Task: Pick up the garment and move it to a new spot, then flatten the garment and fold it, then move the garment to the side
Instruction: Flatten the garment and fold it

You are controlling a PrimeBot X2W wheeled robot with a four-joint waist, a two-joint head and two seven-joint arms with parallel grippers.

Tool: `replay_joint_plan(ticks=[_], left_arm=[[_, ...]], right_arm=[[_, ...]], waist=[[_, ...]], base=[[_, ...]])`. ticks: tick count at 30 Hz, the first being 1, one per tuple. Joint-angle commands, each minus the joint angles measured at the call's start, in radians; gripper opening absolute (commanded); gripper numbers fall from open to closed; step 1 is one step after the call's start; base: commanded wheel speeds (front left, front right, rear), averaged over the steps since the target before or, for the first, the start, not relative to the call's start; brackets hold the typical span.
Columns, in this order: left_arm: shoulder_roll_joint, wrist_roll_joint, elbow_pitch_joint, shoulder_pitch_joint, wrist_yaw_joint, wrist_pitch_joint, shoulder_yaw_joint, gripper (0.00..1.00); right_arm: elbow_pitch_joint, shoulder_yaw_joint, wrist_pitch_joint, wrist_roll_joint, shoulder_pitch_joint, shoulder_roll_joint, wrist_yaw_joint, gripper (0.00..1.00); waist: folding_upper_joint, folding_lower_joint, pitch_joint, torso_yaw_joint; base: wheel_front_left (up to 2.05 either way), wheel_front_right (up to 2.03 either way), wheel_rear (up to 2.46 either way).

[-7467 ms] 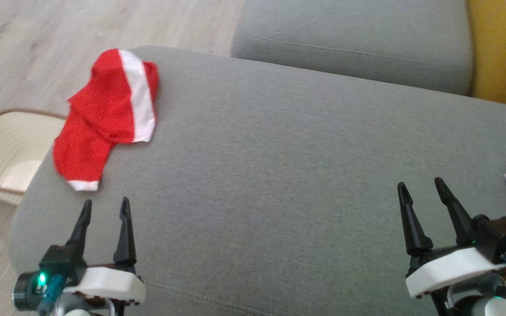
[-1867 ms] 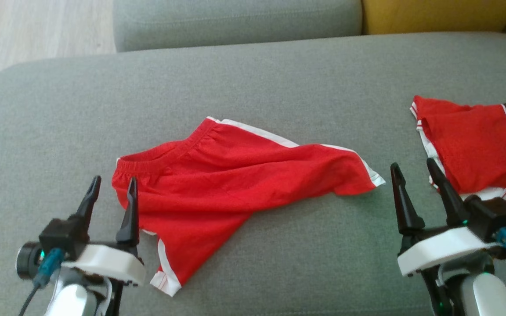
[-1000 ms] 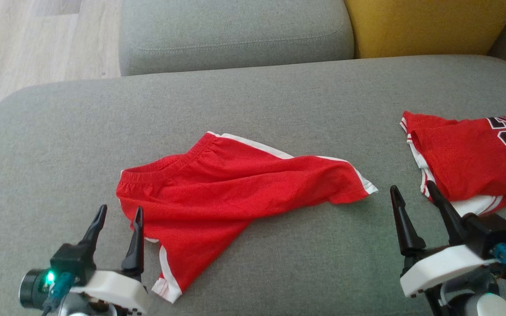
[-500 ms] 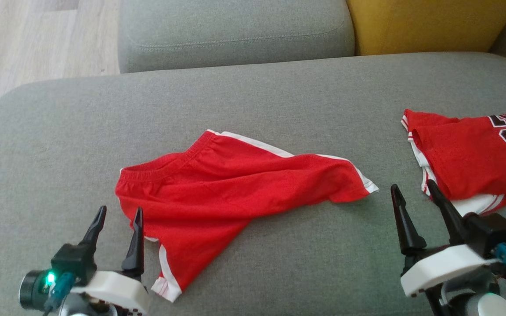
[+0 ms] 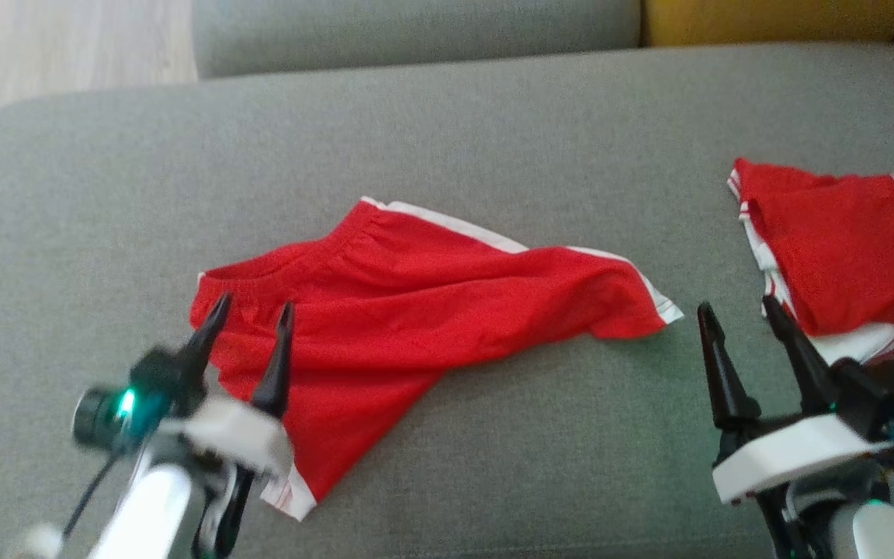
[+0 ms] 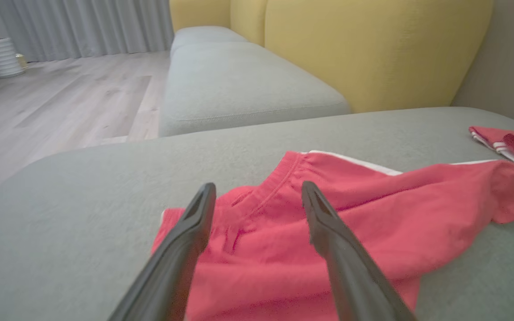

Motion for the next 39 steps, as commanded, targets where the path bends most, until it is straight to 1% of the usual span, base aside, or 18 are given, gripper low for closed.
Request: replay_joint_plan(ticks=[1, 5, 8, 11, 18, 19, 20, 21, 23, 26, 31, 34, 37, 39], left_arm=[[-0.002, -0.006, -0.001, -0.110, -0.020, 0.008, 0.025, 1.00], [-0.034, -0.024, 0.100, -0.258, -0.081, 0.050, -0.004, 1.00], [-0.056, -0.045, 0.203, -0.367, -0.127, 0.093, -0.017, 1.00], [-0.069, -0.066, 0.311, -0.461, -0.164, 0.122, -0.017, 1.00], [-0.076, -0.122, 0.525, -0.608, -0.207, 0.178, 0.006, 1.00], [-0.078, -0.132, 0.542, -0.620, -0.214, 0.183, 0.007, 0.65], [-0.078, -0.136, 0.554, -0.630, -0.219, 0.182, 0.006, 0.18], [-0.081, -0.144, 0.566, -0.634, -0.225, 0.188, 0.003, 0.00], [-0.083, -0.153, 0.575, -0.640, -0.234, 0.188, -0.005, 0.00], [-0.078, -0.141, 0.564, -0.640, -0.238, 0.149, -0.020, 0.00], [-0.083, -0.135, 0.481, -0.597, -0.231, 0.076, -0.029, 0.00], [-0.081, -0.145, 0.380, -0.520, -0.211, 0.045, -0.023, 0.00], [-0.066, -0.158, 0.255, -0.401, -0.174, 0.039, -0.012, 0.00], [-0.050, -0.171, 0.176, -0.307, -0.142, 0.044, 0.001, 0.00]], right_arm=[[-0.042, 0.020, -0.002, 0.000, -0.066, -0.005, 0.007, 1.00], [-0.044, 0.029, -0.008, 0.004, -0.100, -0.005, 0.007, 1.00], [-0.036, 0.034, -0.017, 0.011, -0.121, -0.005, 0.007, 1.00], [-0.022, 0.041, -0.031, 0.021, -0.138, -0.005, 0.007, 1.00], [0.012, 0.049, -0.063, 0.046, -0.159, -0.005, 0.007, 1.00], [0.017, 0.047, -0.067, 0.050, -0.160, -0.005, 0.007, 1.00], [0.020, 0.046, -0.070, 0.052, -0.160, -0.005, 0.007, 1.00], [0.024, 0.043, -0.074, 0.054, -0.161, -0.005, 0.007, 1.00], [0.030, 0.038, -0.078, 0.059, -0.161, -0.005, 0.007, 1.00], [0.035, 0.032, -0.084, 0.066, -0.162, -0.005, 0.007, 1.00], [0.041, 0.027, -0.086, 0.074, -0.162, -0.005, 0.007, 1.00], [0.040, 0.015, -0.083, 0.074, -0.153, -0.005, 0.007, 1.00], [0.039, 0.009, -0.079, 0.079, -0.142, -0.005, 0.007, 1.00], [0.036, 0.007, -0.075, 0.080, -0.137, -0.005, 0.007, 1.00]], waist=[[0.0000, 0.0000, 0.048, -0.010], [0.0000, 0.0000, 0.115, -0.035], [0.0000, 0.0000, 0.155, -0.060], [0.0000, 0.0000, 0.183, -0.088], [0.0000, 0.0000, 0.213, -0.132], [0.0000, 0.0000, 0.213, -0.134], [0.0000, 0.0000, 0.214, -0.135], [0.0000, 0.0000, 0.214, -0.135], [0.0000, 0.0000, 0.214, -0.132], [0.0000, 0.0000, 0.209, -0.121], [0.0000, 0.0000, 0.189, -0.094], [0.0000, 0.0000, 0.173, -0.074], [0.0000, 0.0000, 0.159, -0.058], [0.0000, 0.0000, 0.156, -0.051]], base=[[0.00, 0.00, 0.00], [0.00, 0.00, 0.00], [0.00, 0.00, 0.00], [0.00, 0.00, 0.00], [0.00, 0.00, 0.00], [0.00, 0.00, 0.00], [0.00, 0.00, 0.00], [0.00, 0.00, 0.00], [0.00, 0.00, 0.00], [0.00, 0.00, 0.00], [0.00, 0.00, 0.00], [0.00, 0.00, 0.00], [0.00, 0.00, 0.00], [0.00, 0.00, 0.00]])
